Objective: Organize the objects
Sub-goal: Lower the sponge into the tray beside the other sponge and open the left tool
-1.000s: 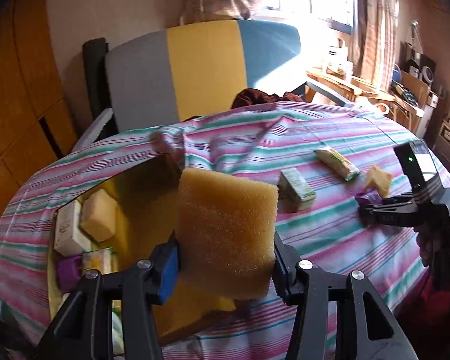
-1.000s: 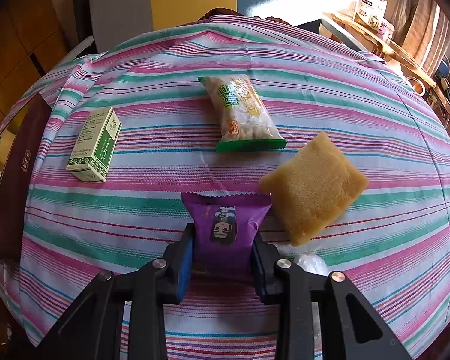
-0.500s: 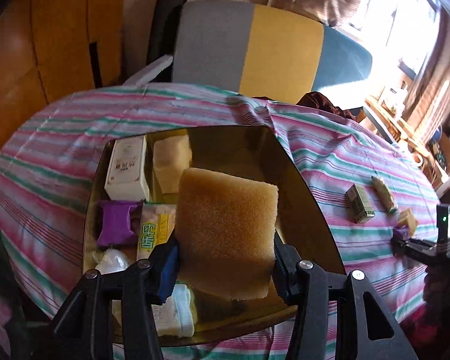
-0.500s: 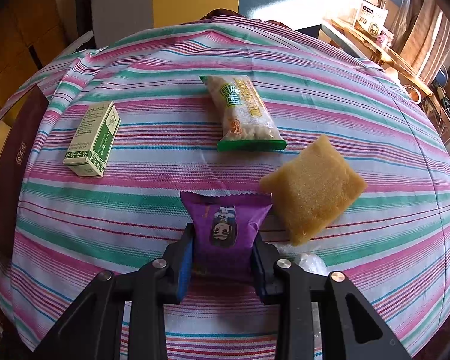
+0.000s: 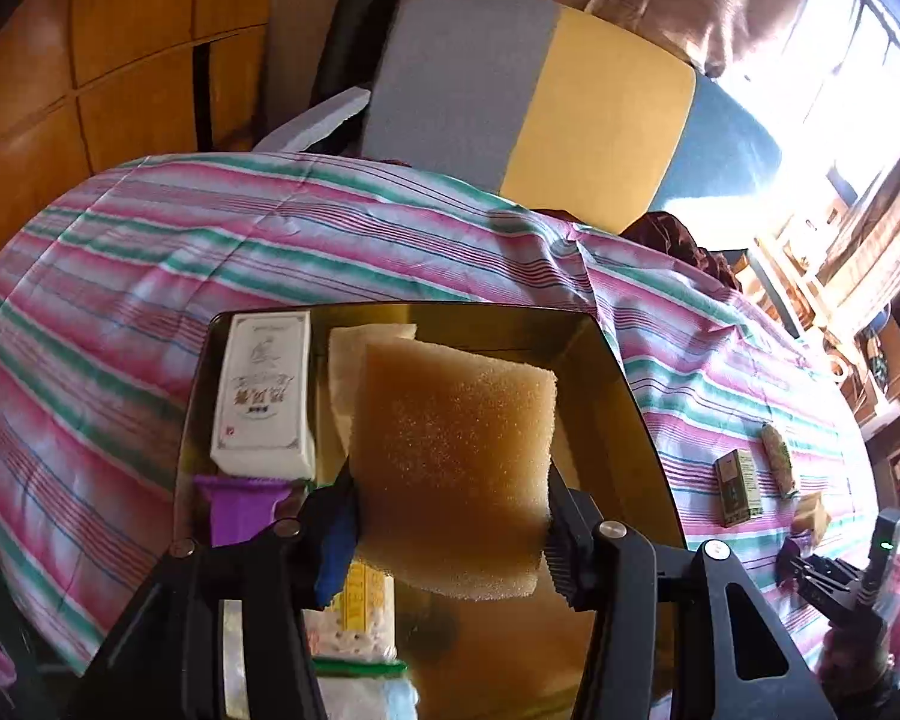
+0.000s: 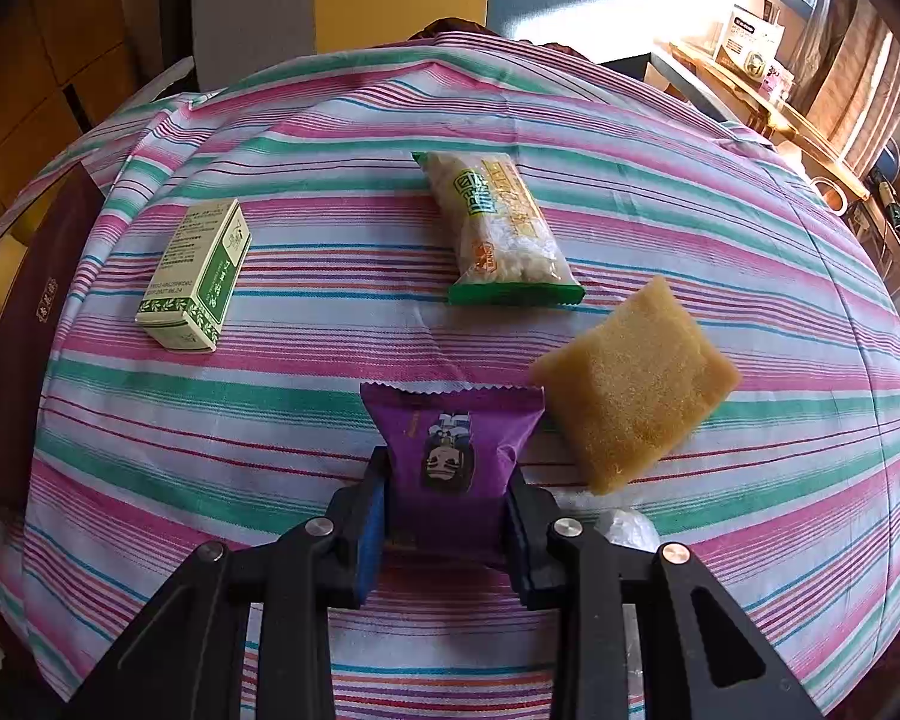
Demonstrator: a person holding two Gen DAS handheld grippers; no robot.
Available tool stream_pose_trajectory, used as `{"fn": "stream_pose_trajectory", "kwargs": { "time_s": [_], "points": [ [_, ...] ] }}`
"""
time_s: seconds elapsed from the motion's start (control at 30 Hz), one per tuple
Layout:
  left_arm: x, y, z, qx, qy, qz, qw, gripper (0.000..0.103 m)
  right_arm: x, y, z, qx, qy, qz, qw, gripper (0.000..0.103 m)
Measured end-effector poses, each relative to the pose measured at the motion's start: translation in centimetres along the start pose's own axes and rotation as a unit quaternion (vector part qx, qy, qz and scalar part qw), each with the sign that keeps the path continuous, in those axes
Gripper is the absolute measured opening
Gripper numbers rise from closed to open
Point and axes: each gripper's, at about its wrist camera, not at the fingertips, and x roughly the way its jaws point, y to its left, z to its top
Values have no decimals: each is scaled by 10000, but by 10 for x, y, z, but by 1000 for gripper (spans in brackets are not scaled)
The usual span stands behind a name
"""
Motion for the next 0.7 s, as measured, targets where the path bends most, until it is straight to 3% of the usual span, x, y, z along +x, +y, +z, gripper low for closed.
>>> {"fn": "stream_pose_trajectory", "kwargs": {
  "time_s": [0.17, 0.43, 0.6, 0.7],
  "points": [
    [57, -16, 21, 150, 478, 68, 9987, 53, 0, 0, 0, -13, 8, 1, 10000, 32],
    [115, -23, 35, 480, 743, 579, 9944, 56, 1, 3, 1, -88, 18, 70, 9999, 32],
    [123, -20, 39, 459, 704, 746, 9937, 65, 1, 4, 1, -97, 24, 94, 9999, 32],
    [117, -16, 39, 384, 701, 640, 9947, 69, 1, 5, 2, -66, 37, 107, 9999, 32]
  ]
}}
